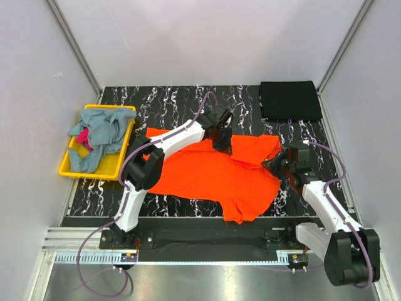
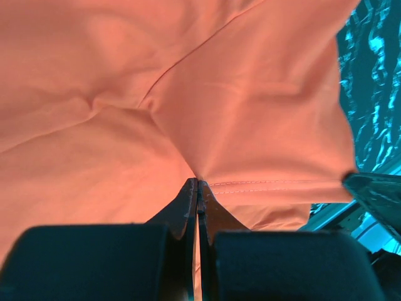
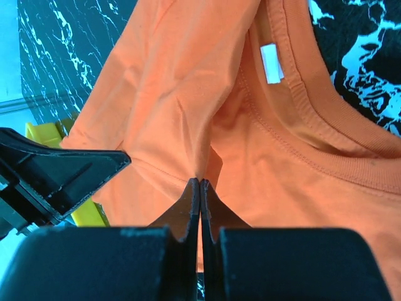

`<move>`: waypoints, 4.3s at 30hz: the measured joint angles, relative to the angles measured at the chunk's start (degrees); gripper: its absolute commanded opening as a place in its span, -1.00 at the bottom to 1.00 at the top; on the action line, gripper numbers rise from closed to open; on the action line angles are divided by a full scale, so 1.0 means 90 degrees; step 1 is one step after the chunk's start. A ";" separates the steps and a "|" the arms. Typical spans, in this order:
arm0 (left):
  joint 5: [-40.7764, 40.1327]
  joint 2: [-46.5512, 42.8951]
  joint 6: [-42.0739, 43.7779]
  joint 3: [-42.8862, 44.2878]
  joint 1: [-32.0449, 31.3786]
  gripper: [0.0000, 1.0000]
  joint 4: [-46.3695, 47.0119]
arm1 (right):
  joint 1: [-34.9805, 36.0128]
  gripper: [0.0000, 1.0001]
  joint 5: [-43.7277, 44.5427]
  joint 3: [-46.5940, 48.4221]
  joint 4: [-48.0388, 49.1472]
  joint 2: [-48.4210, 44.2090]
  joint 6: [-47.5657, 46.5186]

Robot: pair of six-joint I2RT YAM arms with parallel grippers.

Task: Fold and stack the t-shirts
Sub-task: Fold the tshirt

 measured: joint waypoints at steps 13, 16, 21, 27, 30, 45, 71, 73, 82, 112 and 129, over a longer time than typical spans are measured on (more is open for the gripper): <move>-0.0117 0.0039 0.0289 -0.0073 -0.0024 -0.55 -0.0299 | 0.0138 -0.92 0.0007 -0.0440 -0.0087 -0.0104 0.0333; -0.0240 0.0049 0.0425 -0.0073 -0.0012 -0.30 -0.0413 | 0.0138 -0.46 0.0134 -0.0442 -0.0100 -0.0044 0.0175; -0.0559 -0.0075 0.0753 -0.0153 0.0294 -0.21 -0.0724 | 0.0138 -0.23 0.0202 -0.0279 -0.0379 0.0335 -0.0209; -0.1088 -0.0622 0.1093 -0.0648 0.1532 -0.25 -0.0886 | 0.0136 -0.27 0.0559 0.0852 -0.0675 0.1457 -0.0665; -0.1717 -0.0911 0.1163 -0.1122 0.2147 -0.17 -0.0930 | 0.0109 -0.24 0.0690 0.1498 -0.0593 0.2198 -0.0937; -0.3050 -0.1270 0.1180 -0.2166 0.3152 -0.13 -0.1120 | -0.0461 -0.22 0.0539 0.2890 -0.0379 0.4643 -0.2079; -0.2293 -0.1054 0.1426 -0.1654 0.3944 -0.38 -0.1071 | -0.0937 -0.24 0.0653 0.4027 -0.0345 0.5554 -0.3118; -0.2229 -0.1309 0.1464 -0.1654 0.3946 -0.41 -0.1056 | -0.0962 -0.24 0.0661 0.4112 -0.0384 0.5610 -0.3174; -0.1841 -0.1324 0.1438 -0.1885 0.4019 -0.49 -0.0901 | -0.0974 -0.24 0.0651 0.4150 -0.0408 0.5642 -0.3276; -0.1761 -0.0862 0.1251 -0.2169 0.4024 -1.00 -0.0631 | -0.1015 -0.25 0.0614 0.4216 -0.0432 0.5690 -0.3279; -0.2346 -0.0862 0.1251 -0.1936 0.4024 -1.00 -0.0731 | -0.1117 -0.25 0.0617 0.4216 -0.0435 0.5697 -0.3215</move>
